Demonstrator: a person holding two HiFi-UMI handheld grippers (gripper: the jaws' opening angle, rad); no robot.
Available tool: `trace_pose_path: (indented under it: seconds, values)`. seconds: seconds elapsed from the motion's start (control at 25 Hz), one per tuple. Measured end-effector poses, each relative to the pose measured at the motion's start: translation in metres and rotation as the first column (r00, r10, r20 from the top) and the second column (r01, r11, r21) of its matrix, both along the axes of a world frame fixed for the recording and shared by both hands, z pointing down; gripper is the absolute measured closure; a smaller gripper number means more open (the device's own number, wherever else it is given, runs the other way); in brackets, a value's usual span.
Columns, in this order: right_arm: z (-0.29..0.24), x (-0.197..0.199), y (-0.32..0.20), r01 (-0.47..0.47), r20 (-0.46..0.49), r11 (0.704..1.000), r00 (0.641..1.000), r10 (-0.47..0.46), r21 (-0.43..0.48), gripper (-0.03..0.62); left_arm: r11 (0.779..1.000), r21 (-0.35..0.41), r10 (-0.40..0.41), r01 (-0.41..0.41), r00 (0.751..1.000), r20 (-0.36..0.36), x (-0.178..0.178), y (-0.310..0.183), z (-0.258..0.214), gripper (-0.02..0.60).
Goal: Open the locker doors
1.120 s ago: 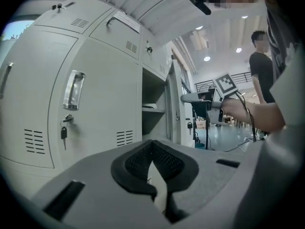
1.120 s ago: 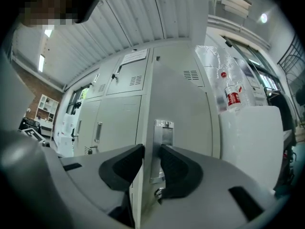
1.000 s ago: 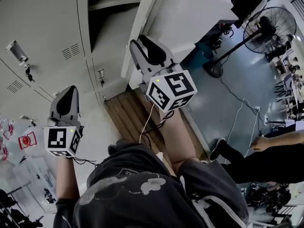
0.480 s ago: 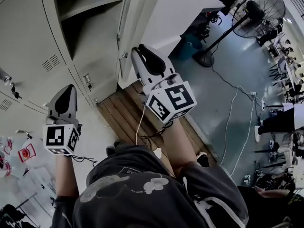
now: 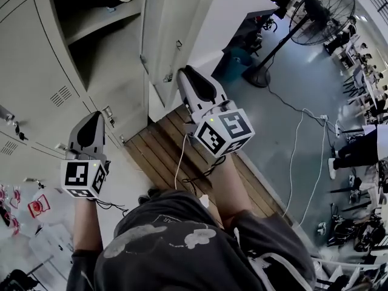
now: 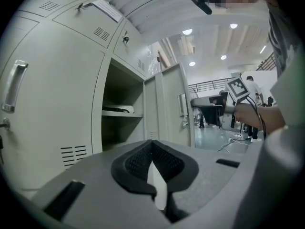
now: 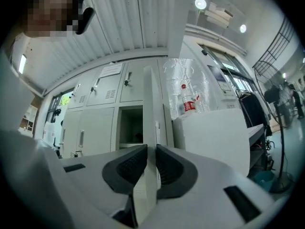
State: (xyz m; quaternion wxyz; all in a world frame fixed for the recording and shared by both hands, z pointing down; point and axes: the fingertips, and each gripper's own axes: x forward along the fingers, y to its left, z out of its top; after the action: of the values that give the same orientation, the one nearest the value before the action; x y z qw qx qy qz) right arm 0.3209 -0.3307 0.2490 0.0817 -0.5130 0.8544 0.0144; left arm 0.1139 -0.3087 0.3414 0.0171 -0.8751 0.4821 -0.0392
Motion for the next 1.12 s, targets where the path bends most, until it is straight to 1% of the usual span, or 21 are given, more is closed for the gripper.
trace_pose_path:
  seconds: [0.16,0.52,0.68,0.84,1.0,1.12]
  values:
    - [0.002,0.025,-0.007,-0.031,0.052,0.999,0.998,0.032,-0.015,0.519,1.000,0.008,0.007,-0.007,1.000,0.000,0.009,-0.004,-0.004,0.572]
    - [0.003,0.068,-0.024,-0.101,0.074,0.995,0.992,0.102,-0.013,0.530,1.000,0.010,0.016,-0.016,1.000,0.004,0.028,-0.009,-0.005,0.572]
    - [0.003,0.080,-0.030,-0.096,0.085,0.995,0.992,0.096,-0.009,0.533,1.000,0.007,0.005,-0.005,1.000,0.009,0.035,-0.009,-0.005,0.572]
    - [0.004,0.084,-0.034,-0.087,0.088,0.996,0.992,0.087,-0.006,0.533,1.000,0.007,-0.015,0.015,1.000,0.009,0.037,-0.009,-0.004,0.572]
    - [0.005,0.089,-0.036,-0.083,0.077,0.997,0.994,0.083,0.000,0.533,0.999,0.012,-0.042,0.042,0.999,0.015,0.041,-0.006,-0.005,0.572]
    - [0.001,0.093,-0.032,-0.077,0.073,0.997,0.994,0.075,0.020,0.531,0.998,0.019,-0.067,0.066,0.998,0.018,0.041,-0.003,-0.006,0.572]
